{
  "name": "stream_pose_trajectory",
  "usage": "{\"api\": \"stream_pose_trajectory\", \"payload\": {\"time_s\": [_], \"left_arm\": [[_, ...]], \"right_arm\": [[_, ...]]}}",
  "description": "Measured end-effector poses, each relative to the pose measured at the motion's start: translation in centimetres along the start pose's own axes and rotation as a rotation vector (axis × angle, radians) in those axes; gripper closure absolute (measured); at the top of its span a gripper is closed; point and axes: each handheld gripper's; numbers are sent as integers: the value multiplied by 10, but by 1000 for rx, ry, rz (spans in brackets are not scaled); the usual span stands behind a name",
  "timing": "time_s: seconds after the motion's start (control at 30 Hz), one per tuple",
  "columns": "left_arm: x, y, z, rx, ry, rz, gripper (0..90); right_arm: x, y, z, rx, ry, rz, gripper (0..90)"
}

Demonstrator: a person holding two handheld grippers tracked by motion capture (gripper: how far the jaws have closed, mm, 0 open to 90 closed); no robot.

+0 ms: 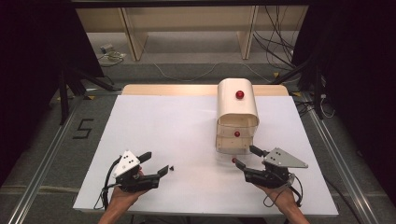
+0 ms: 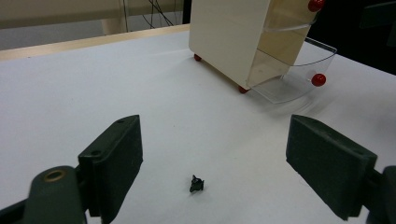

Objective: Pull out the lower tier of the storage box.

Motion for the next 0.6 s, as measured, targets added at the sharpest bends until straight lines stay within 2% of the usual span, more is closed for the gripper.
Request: {"api": "stream_pose_trajectory", "payload": {"time_s": [0.4,0.6], "left_arm": [[1,0,-3,-4,-31,8,184],[1,0,-6,-13,-74,9,184]], "right_arm": [[7,-7,1,-30,-41,14,254],[9,-10,4,-33,-54,24,249]]}}
Point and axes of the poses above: each handheld gripper's, and its own axes: z roughly backward along the jaws, x roughly out of its underside, y roughly to its right, and after that the axes turned 12 degrees about -y, right-handed
